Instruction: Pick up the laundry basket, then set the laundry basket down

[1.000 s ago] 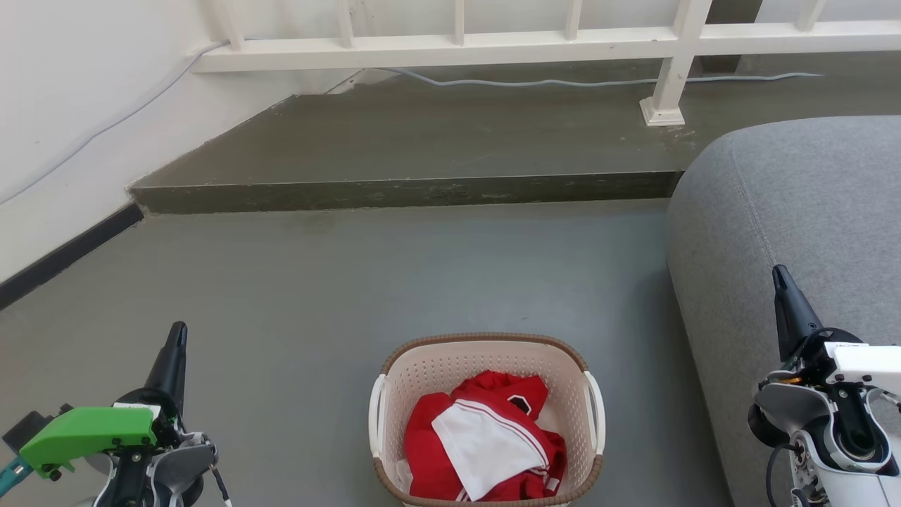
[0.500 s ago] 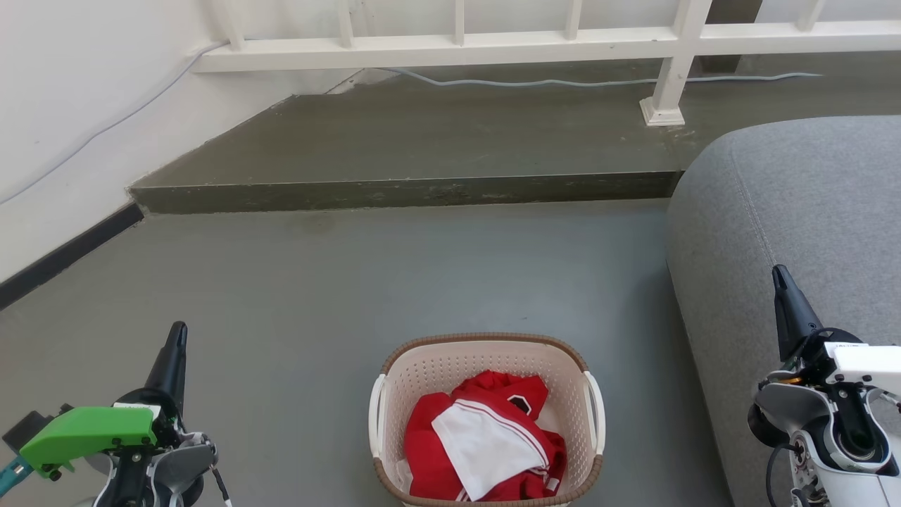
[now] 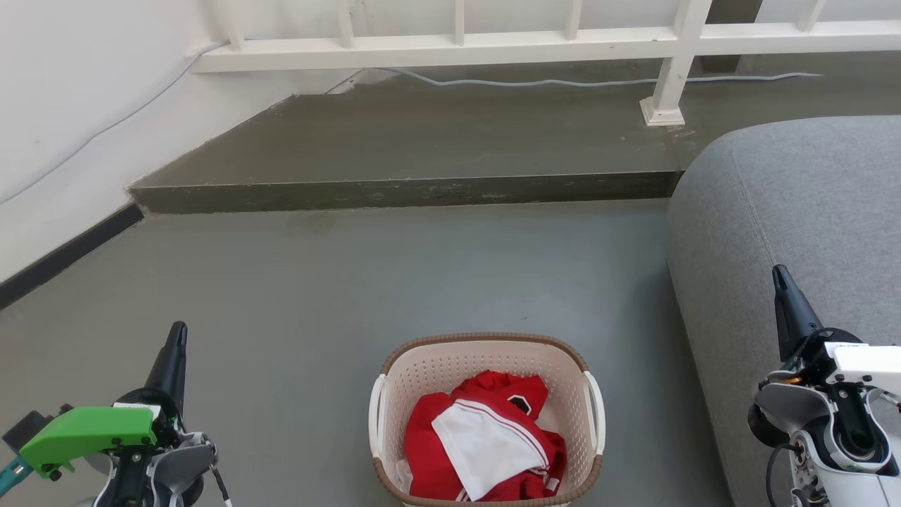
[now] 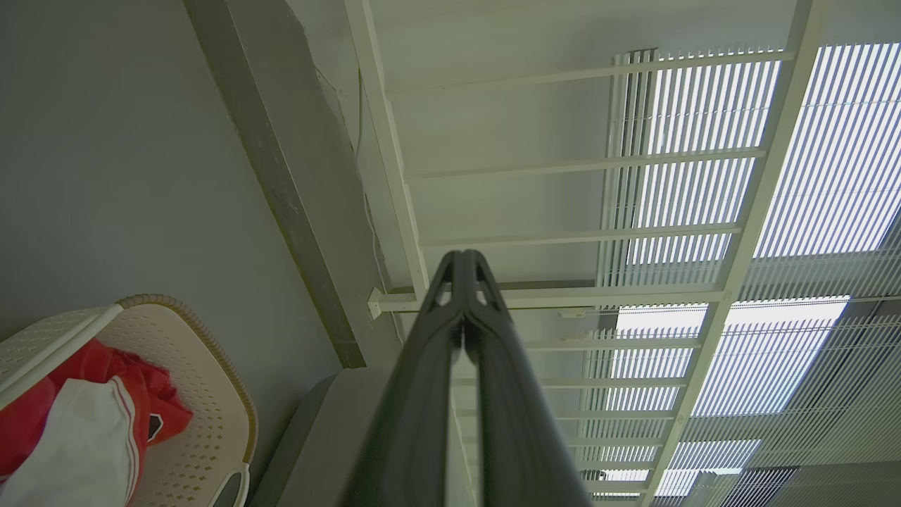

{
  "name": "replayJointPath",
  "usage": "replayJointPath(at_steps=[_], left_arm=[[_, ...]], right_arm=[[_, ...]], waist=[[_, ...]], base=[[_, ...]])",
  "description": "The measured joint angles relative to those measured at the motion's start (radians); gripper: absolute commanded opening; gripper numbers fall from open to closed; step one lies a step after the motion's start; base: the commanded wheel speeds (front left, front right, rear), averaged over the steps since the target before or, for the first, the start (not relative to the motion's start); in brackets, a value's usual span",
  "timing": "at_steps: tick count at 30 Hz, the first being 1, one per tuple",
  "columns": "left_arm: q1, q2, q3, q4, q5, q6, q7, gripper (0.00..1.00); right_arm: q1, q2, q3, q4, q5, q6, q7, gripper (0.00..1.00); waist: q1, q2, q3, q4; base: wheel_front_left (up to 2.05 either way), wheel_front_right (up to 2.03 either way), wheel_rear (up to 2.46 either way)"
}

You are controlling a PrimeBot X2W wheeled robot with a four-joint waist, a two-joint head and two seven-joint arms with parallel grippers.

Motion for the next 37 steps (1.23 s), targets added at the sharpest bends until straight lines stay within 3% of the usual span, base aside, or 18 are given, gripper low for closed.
replayJointPath(at_steps=[37], left_arm=[[0.000, 0.000, 0.000, -0.001, 0.000, 0.000, 0.000, 0.00]], right_arm=[[0.000, 0.001, -0.001, 0.000, 0.000, 0.001, 0.000, 0.00]], waist=[[0.0000, 0.0000, 0.000, 0.000]], base=[[0.00, 0.00, 0.00]])
